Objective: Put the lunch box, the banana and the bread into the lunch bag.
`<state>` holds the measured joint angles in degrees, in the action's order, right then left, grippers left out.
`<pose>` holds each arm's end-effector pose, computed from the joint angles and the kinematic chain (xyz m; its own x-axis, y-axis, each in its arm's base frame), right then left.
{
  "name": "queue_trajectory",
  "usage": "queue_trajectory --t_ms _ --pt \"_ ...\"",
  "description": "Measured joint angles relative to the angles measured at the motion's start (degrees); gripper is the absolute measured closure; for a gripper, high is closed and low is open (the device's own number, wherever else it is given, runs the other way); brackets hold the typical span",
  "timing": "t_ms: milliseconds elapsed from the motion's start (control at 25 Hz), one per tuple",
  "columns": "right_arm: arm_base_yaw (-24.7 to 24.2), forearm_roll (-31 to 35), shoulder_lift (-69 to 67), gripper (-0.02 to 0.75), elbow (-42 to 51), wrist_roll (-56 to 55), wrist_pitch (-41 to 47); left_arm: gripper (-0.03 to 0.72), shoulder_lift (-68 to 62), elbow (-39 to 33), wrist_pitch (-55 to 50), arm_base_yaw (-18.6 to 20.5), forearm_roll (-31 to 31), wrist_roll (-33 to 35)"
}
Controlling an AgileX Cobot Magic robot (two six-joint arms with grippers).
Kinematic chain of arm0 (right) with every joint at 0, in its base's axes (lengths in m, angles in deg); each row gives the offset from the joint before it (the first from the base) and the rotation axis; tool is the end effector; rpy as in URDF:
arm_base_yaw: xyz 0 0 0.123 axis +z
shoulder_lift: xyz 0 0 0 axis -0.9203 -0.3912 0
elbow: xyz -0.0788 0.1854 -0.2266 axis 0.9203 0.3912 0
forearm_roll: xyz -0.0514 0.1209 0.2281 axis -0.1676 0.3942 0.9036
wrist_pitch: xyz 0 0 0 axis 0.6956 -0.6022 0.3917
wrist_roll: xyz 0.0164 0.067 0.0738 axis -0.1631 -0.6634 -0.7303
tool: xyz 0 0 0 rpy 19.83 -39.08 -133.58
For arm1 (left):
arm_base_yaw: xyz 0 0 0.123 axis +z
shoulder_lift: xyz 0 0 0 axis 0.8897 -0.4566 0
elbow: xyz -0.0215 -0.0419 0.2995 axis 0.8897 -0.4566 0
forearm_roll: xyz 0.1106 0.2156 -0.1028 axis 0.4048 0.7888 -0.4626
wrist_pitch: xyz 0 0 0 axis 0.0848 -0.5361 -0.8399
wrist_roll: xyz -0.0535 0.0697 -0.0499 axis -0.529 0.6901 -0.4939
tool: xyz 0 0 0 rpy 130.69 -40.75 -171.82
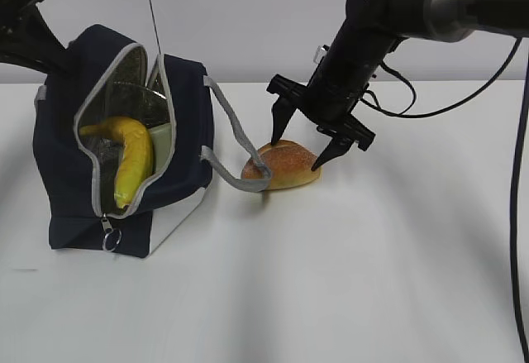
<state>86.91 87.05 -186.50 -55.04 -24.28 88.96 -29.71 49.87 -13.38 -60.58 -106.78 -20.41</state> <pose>0.4643 0.2024 0.1794 -0.9128 0.4028 0.0672 0.3970 0.8367 0.3772 0.3975 -0.0393 0.3125 -0.9555 -0.0496 -0.2908 0.1152 0.8447 -0.5227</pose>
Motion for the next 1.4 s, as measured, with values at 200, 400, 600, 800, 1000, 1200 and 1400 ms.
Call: queue_trajectory --t_ms 200,400,600,800,1000,1200,1400 --pt "0.0 -0.12 -1.29 0.158 0.0 0.36 -2.19 0.701 0.0 0.0 0.0 0.0 -0.09 0.0" --pt "0.34 -0.31 -2.34 0.19 -0.21 1.11 -3.05 0.701 0.0 0.0 0.0 0.0 -0.09 0.0" --pt "0.55 -0.57 -2.81 0.37 -0.33 3.41 -3.18 0.701 0.0 0.0 0.0 0.0 -0.09 0.0" --pt "0.93 -2.9 -3.64 0.468 -3.37 6.75 -1.3 0.701 0.0 0.0 0.0 0.0 -0.09 0.0" --pt "1.37 -9.27 -5.08 0.475 -11.52 10.84 5.39 0.701 0.0 0.0 0.0 0.0 -0.09 0.0" --pt "1.37 -17.09 -5.17 0.475 -26.24 15.41 8.11 0.701 0.0 0.0 -0.1 0.0 -0.09 0.0" --pt "1.37 -14.63 -4.14 0.475 -37.9 20.03 8.91 0.701 0.0 0.0 -0.1 0.0 -0.74 0.0"
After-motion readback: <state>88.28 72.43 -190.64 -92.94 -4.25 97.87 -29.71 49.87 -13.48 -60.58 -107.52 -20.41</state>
